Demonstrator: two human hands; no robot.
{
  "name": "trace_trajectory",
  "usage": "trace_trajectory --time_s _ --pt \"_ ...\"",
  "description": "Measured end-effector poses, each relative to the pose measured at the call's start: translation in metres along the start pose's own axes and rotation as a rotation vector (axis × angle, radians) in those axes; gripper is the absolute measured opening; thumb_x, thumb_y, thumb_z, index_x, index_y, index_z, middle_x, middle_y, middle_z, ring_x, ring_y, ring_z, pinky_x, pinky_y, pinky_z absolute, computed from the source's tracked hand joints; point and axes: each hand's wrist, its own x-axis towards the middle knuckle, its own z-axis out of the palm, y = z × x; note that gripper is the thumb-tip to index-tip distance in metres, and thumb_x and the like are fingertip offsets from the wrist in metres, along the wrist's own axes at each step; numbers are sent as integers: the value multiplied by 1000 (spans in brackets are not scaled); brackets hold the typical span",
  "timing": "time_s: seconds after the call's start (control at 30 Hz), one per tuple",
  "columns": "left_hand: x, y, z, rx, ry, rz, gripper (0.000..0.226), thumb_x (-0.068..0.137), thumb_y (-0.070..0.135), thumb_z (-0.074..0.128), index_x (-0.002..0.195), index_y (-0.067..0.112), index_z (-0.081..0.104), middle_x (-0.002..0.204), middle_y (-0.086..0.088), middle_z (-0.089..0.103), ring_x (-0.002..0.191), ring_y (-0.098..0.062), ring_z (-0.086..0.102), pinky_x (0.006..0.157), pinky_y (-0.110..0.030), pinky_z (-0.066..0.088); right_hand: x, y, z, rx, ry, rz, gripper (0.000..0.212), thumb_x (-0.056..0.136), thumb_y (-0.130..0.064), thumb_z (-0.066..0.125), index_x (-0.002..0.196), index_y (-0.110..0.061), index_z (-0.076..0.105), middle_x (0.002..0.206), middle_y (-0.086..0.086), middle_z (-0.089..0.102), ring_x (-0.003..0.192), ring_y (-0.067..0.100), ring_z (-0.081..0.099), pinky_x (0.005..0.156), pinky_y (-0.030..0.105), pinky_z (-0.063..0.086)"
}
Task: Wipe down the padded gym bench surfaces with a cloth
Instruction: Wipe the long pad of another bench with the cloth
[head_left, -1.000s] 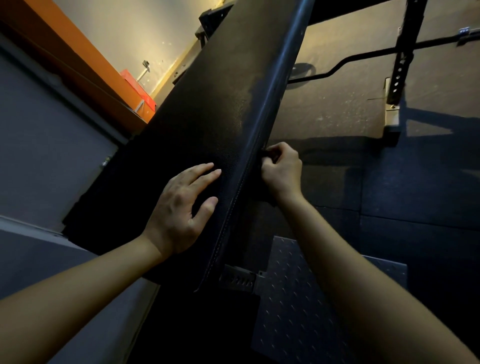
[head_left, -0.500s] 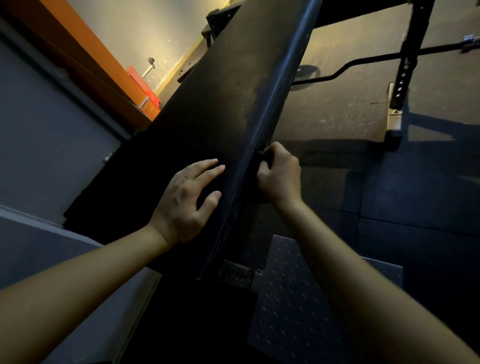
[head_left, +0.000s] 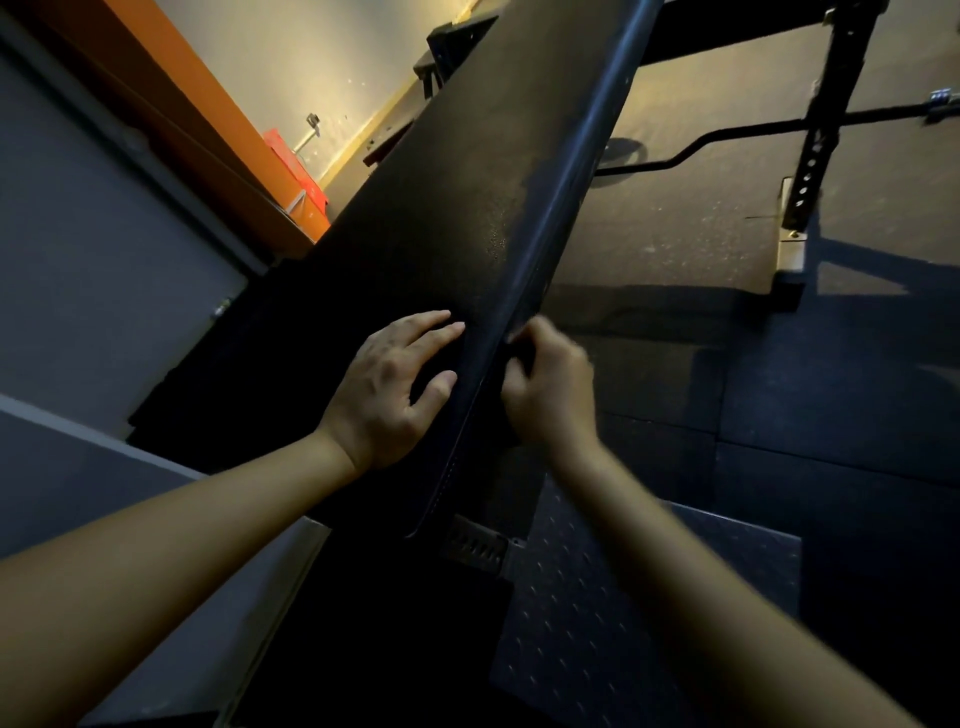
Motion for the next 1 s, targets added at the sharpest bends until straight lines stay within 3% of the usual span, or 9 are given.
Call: trace_trajectory --time_s 0.07,0.17,0.2,0.37,0.5,0.57,0.73,0.9,1.0 --pt "1 0 0 4 0 4 61 96 50 40 149 22 52 156 1 45 145 -15 39 118 -49 33 -57 -5 2 66 -126 -50 25 90 -6 63 91 -29 56 80 -17 58 75 -6 59 64 14 48" --pt "1 2 -3 -11 -11 -14 62 96 52 39 149 22 52 156 1 45 144 -15 39 119 -51 33 -91 -1 -7 134 -382 -48 21 91 -11 65 98 -30 64 90 -11 68 82 4 66 72 30 59" --pt "0 3 -4 -15 -13 -19 63 96 52 38 149 22 51 156 1 45 145 -15 39 119 -51 33 -88 2 -12 121 -375 -50 18 90 -13 66 97 -30 66 90 -10 69 81 5 67 72 34 59" --pt "-2 2 -1 -35 4 -15 63 95 53 38 149 22 52 156 2 46 145 -15 39 120 -47 32 -15 20 -38 135 197 154 11 92 -24 73 95 -23 63 83 -12 63 76 -3 60 71 26 52" --pt "-1 -1 1 -38 14 -11 63 95 53 39 149 23 53 156 2 46 144 -16 40 120 -46 31 39 31 -34 440 324 437 30 86 -25 80 110 -15 65 103 2 70 97 16 69 90 40 60" --pt "-1 -2 1 -41 18 -5 63 95 53 38 149 23 53 156 2 46 145 -16 40 120 -45 31 40 31 -14 521 262 472 24 85 -19 80 104 -13 68 105 7 72 100 22 71 91 47 60" --pt "1 -4 4 -32 33 4 64 94 53 38 148 21 54 155 1 47 144 -16 40 121 -41 29 -33 3 2 524 41 359 18 91 -9 73 108 -8 70 106 5 73 101 19 71 95 45 58" --pt "1 -1 2 -30 25 -4 62 95 50 40 149 22 52 156 1 45 145 -15 37 121 -37 24 -112 -11 -11 418 -374 306 15 84 -2 78 93 -11 71 94 0 75 90 8 71 81 27 57" --pt "0 -1 1 -27 26 -10 62 95 50 41 149 22 52 156 1 46 145 -15 38 119 -34 23 -62 -8 -6 363 -101 293 11 87 -12 77 91 -19 69 96 9 74 92 25 72 84 49 60"
